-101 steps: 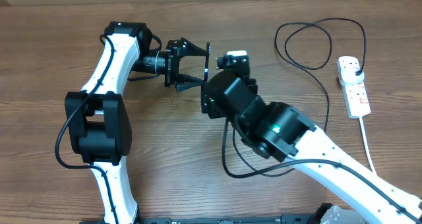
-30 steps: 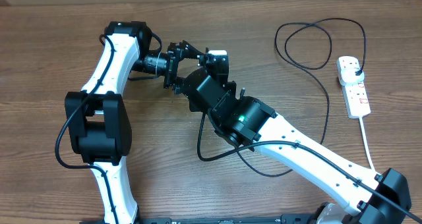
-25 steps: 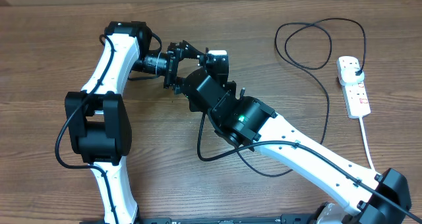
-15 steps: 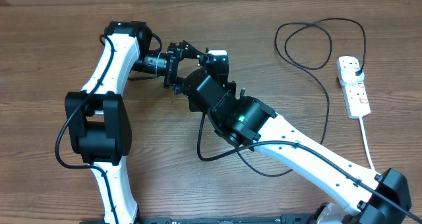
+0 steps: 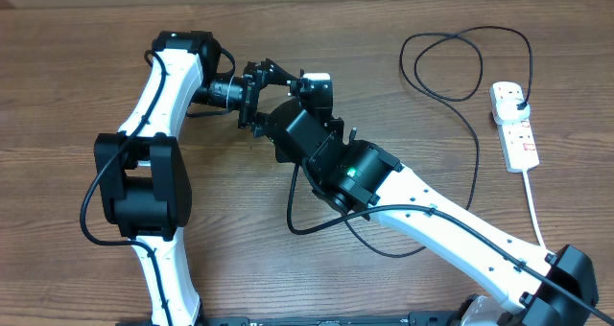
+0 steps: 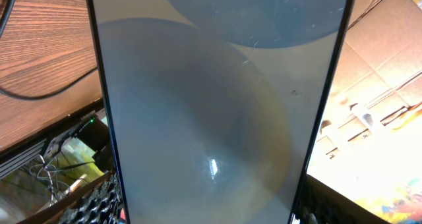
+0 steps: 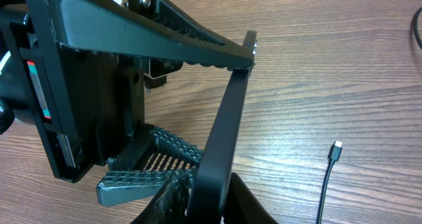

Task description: Plug charger to phone and switch on socket

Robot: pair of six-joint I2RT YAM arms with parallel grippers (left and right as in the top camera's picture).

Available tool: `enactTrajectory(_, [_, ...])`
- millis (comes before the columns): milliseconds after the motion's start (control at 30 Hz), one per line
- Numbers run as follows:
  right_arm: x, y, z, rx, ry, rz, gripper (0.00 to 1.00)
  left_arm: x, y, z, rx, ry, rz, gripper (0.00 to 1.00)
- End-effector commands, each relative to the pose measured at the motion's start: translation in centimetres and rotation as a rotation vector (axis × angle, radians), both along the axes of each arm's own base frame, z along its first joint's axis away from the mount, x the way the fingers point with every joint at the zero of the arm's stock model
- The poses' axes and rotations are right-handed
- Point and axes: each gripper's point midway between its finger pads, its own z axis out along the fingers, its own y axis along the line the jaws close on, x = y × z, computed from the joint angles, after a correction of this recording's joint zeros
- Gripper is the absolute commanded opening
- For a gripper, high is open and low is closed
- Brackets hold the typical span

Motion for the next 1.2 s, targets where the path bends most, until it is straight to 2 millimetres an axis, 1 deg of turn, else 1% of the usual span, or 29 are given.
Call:
enactTrajectory(0, [0.1, 0.5, 1.0, 0.019, -0.018, 0.004, 0.17, 0.5, -0.3, 1.4, -0.057, -0.007, 0.012, 0.82])
enactTrajectory(500, [0.1, 0.4, 0.9, 0.022, -0.015, 0.0, 0.08, 0.6, -0.3, 1.4, -0.053, -0.01, 0.011, 0.84])
enactTrajectory(567, [0.1, 0.4, 1.0, 0.049, -0.008, -0.024, 0.08, 0.6, -0.3, 1.3, -0.053, -0.012, 0.011, 0.86])
enactTrajectory(667, [0.5, 0.1, 1.2, 0.079, -0.014, -0.075, 0.05, 0.6, -0.3, 1.3, -0.053, -0.014, 0.011, 0.89])
enactTrajectory(800, [0.9, -0.8, 1.9, 0.241, 0.012, -0.24, 0.04, 0.6, -0.2, 0.8, -0.025, -0.024, 0.004, 0.9])
enactTrajectory(833, [1.1, -1.3, 2.4, 0.287, 0.015, -0.282, 0.04, 0.7, -0.2, 0.6, -0.016, -0.038, 0.002, 0.89])
enactTrajectory(900, [1.4, -2.0, 3.1, 0.329, 0.011, -0.321, 0.04, 0.7, -0.2, 0.4, -0.006, -0.044, 0.0, 0.89])
enactTrajectory(933, [1.7, -2.9, 3.7, 0.385, 0.014, -0.376, 0.04, 0.8, -0.2, 0.4, -0.008, -0.056, 0.0, 0.89])
enactTrajectory(1000, [1.9, -3.9, 3.9, 0.502, 0.046, -0.497, 0.04, 1.0, -0.2, 0.4, -0.009, -0.071, 0.0, 0.89])
enactTrajectory(1033, [2.1, -4.6, 3.8, 0.625, 0.085, -0.619, 0.04, 1.0, -0.2, 0.4, -0.01, -0.073, 0.0, 0.86])
enactTrajectory(1100, [2.1, -4.8, 3.6, 0.755, 0.124, -0.74, 0.04, 0.9, -0.3, 0.4, -0.01, -0.072, -0.003, 0.74])
enactTrajectory(1133, [2.1, -4.8, 3.6, 0.801, 0.137, -0.777, 0.04, 0.8, -0.5, 0.4, -0.011, -0.071, -0.007, 0.7])
enactTrajectory(1167, [2.1, -4.5, 3.6, 0.859, 0.164, -0.814, 0.04, 0.7, -0.7, 0.4, -0.009, -0.054, -0.008, 0.7])
